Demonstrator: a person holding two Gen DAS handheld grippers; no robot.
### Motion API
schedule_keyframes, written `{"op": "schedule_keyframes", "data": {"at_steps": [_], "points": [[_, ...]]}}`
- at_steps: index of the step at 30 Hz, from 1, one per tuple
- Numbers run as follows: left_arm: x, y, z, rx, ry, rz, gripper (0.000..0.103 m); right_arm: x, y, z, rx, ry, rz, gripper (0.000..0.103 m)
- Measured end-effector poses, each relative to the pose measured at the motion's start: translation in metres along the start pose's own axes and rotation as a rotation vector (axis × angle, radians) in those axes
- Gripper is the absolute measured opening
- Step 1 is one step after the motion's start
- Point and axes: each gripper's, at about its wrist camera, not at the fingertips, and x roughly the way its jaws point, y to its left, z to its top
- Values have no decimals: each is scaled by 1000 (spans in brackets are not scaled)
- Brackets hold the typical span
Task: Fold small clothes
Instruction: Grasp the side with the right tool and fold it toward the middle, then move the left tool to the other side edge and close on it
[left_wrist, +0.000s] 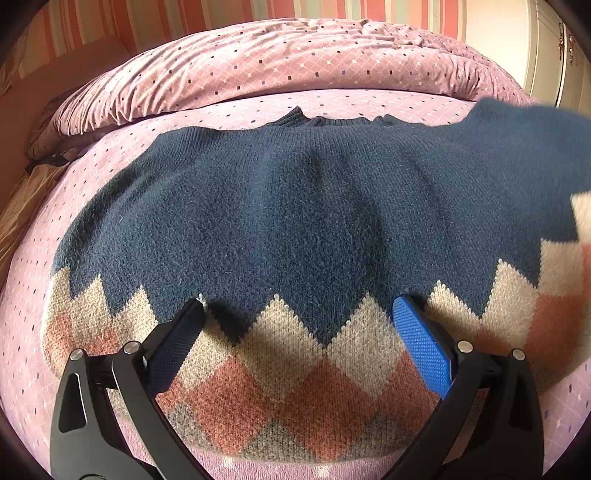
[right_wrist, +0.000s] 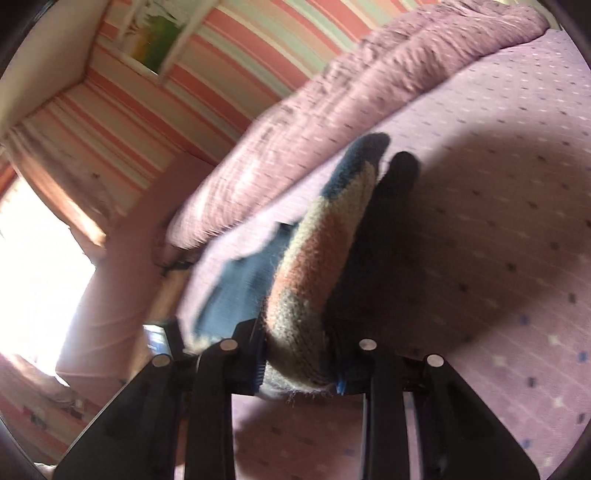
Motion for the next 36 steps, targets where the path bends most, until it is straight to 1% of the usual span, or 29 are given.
{"op": "schedule_keyframes", "data": {"at_steps": [2, 4, 7, 9, 12, 14, 18, 22, 23, 26, 28, 30, 33, 34, 35, 36], "points": [[-1, 2, 0, -14, 7, -6, 100, 1, 9, 0, 6, -20, 62, 27], [-2, 4, -1, -28, 17, -21, 100, 4, 15, 0, 12, -26, 102, 27], [-6, 15, -1, -56, 35, -71, 100, 11, 25, 0, 20, -40, 164, 27], [-12, 34, -2, -105, 35, -94, 100, 16, 35, 1, 21, -53, 202, 26], [-25, 68, -2, -155, 11, -92, 100, 23, 59, 1, -25, -57, 236, 26], [-32, 89, -1, -171, -3, -87, 100, 25, 73, 0, -55, -49, 249, 26], [-53, 136, -2, -207, -42, -73, 100, 43, 123, -4, -124, -30, 260, 25], [-70, 181, -6, -260, -70, -66, 100, 77, 177, -13, -183, 4, 264, 25], [-73, 193, -8, -269, -75, -60, 100, 93, 190, -13, -189, 15, 267, 25], [-81, 224, -14, -300, -86, -51, 100, 127, 225, -33, -223, 59, 270, 25], [-84, 248, -21, -318, -89, -38, 100, 156, 244, -52, -249, 109, 254, 24], [-84, 267, -29, -334, -87, -22, 100, 187, 253, -74, -265, 165, 216, 24], [-83, 297, -43, -367, -68, -5, 100, 237, 258, -110, -304, 259, 93, 24], [-82, 305, -46, -375, -63, 2, 100, 254, 258, -126, -340, 296, 27, 24], [-81, 309, -48, -378, -60, 5, 100, 265, 260, -140, -380, 314, -25, 25], [-81, 314, -50, -384, -57, 5, 100, 269, 262, -146, -401, 317, -45, 26]]}}
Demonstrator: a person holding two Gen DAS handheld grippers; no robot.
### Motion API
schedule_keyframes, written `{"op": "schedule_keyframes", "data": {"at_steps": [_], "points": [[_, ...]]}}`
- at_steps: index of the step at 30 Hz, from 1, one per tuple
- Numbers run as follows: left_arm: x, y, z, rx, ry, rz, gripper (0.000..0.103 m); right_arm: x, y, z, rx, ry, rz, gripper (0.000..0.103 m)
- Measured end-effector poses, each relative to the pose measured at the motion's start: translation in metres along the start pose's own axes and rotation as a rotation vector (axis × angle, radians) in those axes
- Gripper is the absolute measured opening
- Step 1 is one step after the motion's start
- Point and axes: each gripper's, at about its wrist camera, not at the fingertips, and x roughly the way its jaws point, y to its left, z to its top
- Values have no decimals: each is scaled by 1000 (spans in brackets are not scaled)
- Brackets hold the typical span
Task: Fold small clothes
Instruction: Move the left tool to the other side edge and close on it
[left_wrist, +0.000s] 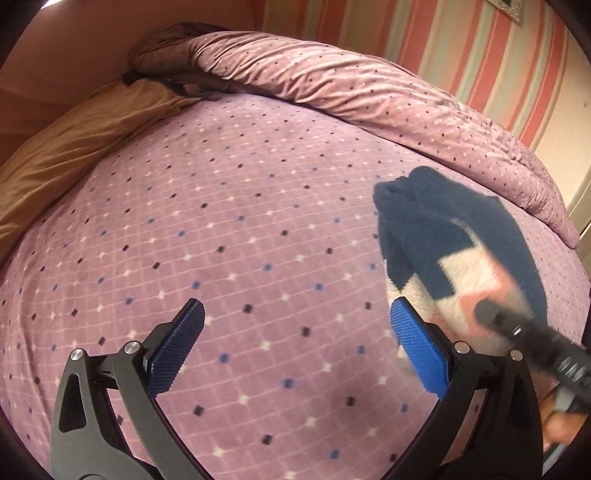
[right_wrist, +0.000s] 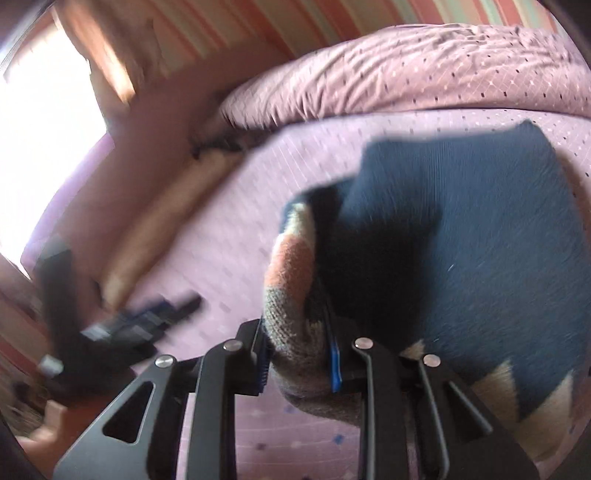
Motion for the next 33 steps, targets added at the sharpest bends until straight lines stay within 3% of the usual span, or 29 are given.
{"op": "schedule_keyframes", "data": {"at_steps": [1, 3, 5, 7, 10, 14, 16, 21, 25, 29, 33], "points": [[-1, 3, 0, -3, -2, 0, 100, 4, 9, -2, -50, 2, -44, 27], [-1, 4, 2, 0, -5, -4, 100, 3, 21, -2, -102, -14, -88, 39], [-3, 2, 4, -4, -5, -13, 100, -8, 28, 5, -100, -19, -39, 84], [-6, -4, 8, -13, -10, -29, 100, -35, 22, 1, -93, -52, -23, 93], [-13, -18, 15, -13, -25, -50, 100, -83, 11, -2, -69, -142, 25, 93], [-11, -51, 18, 42, -13, -65, 100, -137, -19, -10, -39, -215, -37, 93], [-5, -69, 18, 96, -5, -17, 100, -152, -37, -15, -4, -223, -38, 93], [8, -91, 18, 264, -53, 200, 100, -173, -59, -38, 38, -218, -54, 93], [33, -84, 0, 372, 20, 305, 100, -178, -70, -48, 36, -205, -61, 93], [51, -59, -13, 314, 97, 273, 100, -174, -75, -50, 23, -186, -67, 93], [27, -45, -3, 217, 9, 157, 99, -180, -75, -49, 8, -187, -73, 93]]}}
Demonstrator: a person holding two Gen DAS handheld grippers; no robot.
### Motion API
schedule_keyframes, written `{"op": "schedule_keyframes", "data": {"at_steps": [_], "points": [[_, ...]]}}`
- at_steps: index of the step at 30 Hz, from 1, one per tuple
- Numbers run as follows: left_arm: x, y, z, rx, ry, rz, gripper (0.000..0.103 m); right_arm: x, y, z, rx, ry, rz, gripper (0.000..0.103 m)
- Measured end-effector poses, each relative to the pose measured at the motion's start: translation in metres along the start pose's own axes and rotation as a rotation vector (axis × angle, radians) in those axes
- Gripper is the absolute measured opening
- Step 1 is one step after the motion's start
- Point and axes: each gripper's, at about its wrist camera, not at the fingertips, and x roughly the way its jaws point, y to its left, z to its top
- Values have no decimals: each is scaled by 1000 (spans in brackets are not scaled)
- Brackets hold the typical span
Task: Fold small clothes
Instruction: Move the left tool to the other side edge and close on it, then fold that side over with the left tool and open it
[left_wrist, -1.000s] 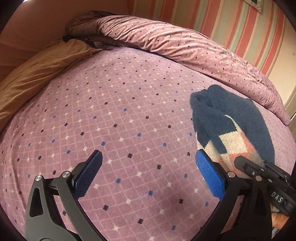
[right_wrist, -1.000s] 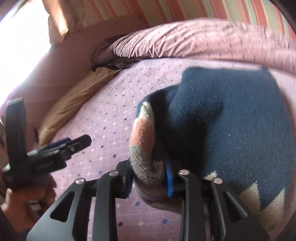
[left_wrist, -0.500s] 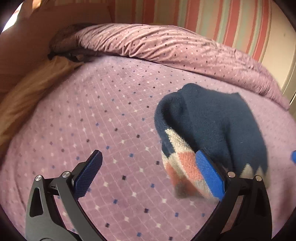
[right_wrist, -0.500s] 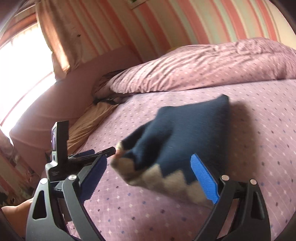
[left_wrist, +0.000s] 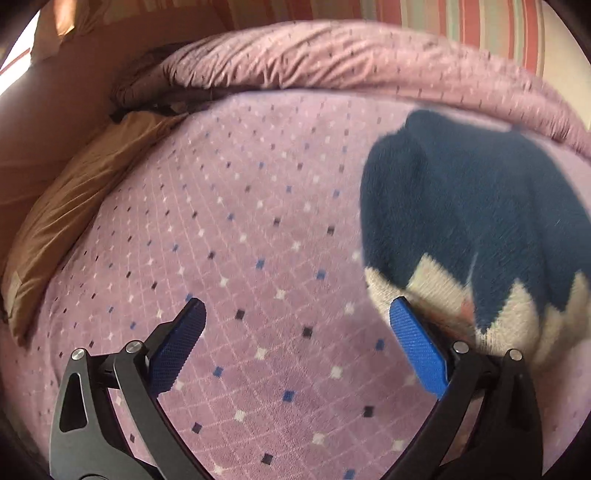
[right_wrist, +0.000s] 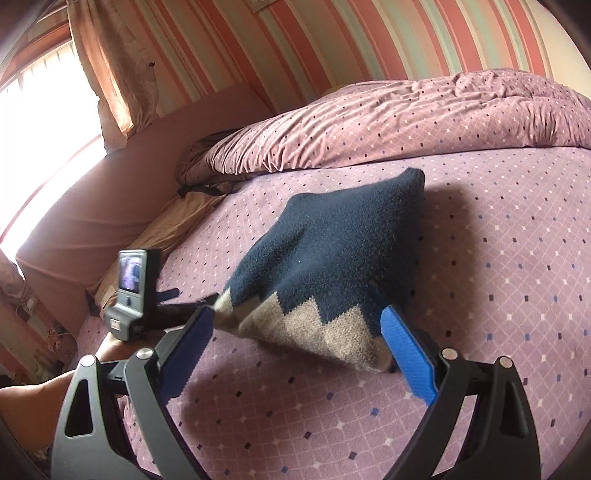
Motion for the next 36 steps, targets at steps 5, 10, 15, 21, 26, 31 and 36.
{"op": "schedule_keyframes", "data": {"at_steps": [5, 10, 15, 21, 26, 31, 36], "points": [[-33, 9, 33, -102, -92, -218, 100, -22, -7, -7, -8, -11, 3, 93], [-24, -17, 55, -113, -10, -392, 100, -40, -20, -29, -38, 1, -54, 93], [-9, -44, 41, -86, 67, -375, 100, -40, -45, -44, 42, 28, -43, 93], [3, -64, 34, -120, 153, -432, 100, -64, -68, -60, 47, 59, -40, 93], [14, -70, 36, -169, 237, -492, 97, -96, -88, -76, 116, 28, 7, 93], [16, -74, 36, -189, 268, -509, 68, -116, -108, -97, 172, -9, 20, 98], [5, -85, 39, -159, 243, -466, 50, -119, -121, -97, 183, -17, -3, 98]]}}
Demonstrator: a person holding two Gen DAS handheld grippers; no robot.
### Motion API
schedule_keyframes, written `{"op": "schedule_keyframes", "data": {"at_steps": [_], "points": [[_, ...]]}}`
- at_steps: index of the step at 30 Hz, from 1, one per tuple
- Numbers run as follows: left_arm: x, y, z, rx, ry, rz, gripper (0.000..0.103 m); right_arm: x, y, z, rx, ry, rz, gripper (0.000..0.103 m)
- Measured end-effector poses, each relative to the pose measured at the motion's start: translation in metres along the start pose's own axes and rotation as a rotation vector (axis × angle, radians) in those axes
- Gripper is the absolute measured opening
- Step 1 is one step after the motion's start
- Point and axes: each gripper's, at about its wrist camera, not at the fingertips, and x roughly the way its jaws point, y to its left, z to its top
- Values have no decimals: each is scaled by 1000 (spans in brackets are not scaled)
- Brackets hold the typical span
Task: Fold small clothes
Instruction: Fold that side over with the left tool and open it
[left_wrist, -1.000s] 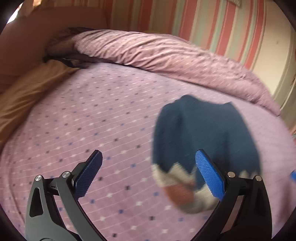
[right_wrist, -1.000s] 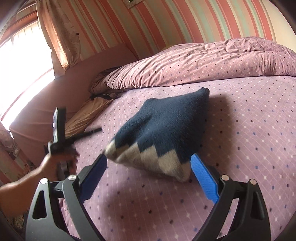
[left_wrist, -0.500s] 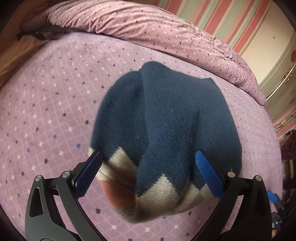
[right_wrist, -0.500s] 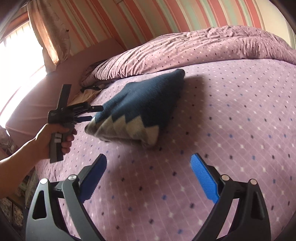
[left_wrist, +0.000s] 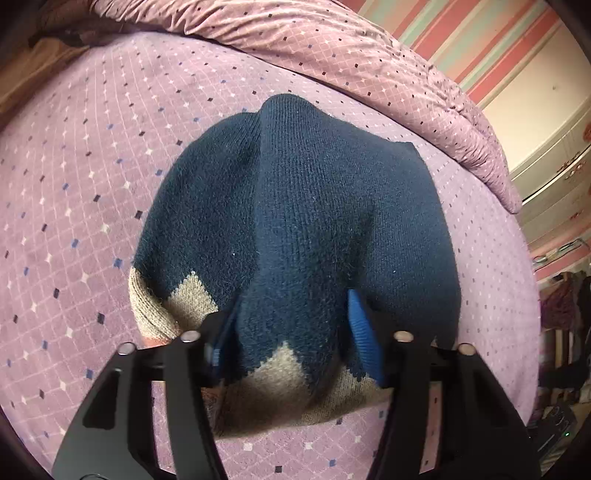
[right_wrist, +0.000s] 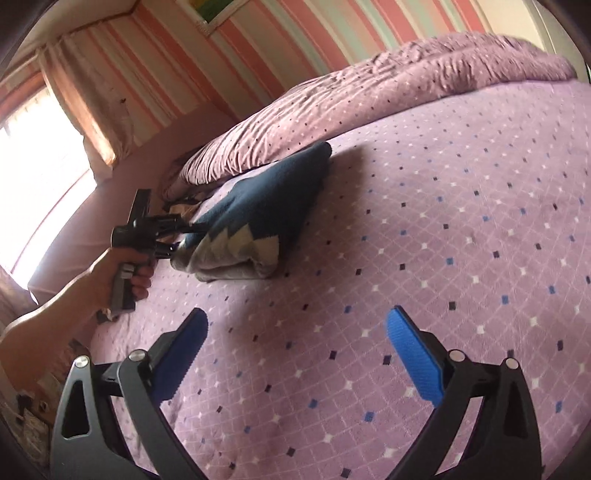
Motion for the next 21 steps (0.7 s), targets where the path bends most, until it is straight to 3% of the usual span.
{"op": "schedule_keyframes", "data": {"at_steps": [5, 8, 11, 15, 21], "points": [[-12, -8, 0, 29, -43, 37, 31, 8, 8, -3, -48, 15, -25, 98], [-30, -14, 1, 56, -111, 53, 21, 16, 24, -2, -109, 18, -71, 98], [-40, -13, 2, 65, -142, 72, 18, 35, 48, 7, -162, 21, -99, 98], [-40, -4, 0, 74, -146, 107, 17, 72, 75, 29, -221, 30, -206, 98], [-19, 26, -16, 32, -132, 166, 16, 139, 119, 74, -322, 70, -319, 98]]}}
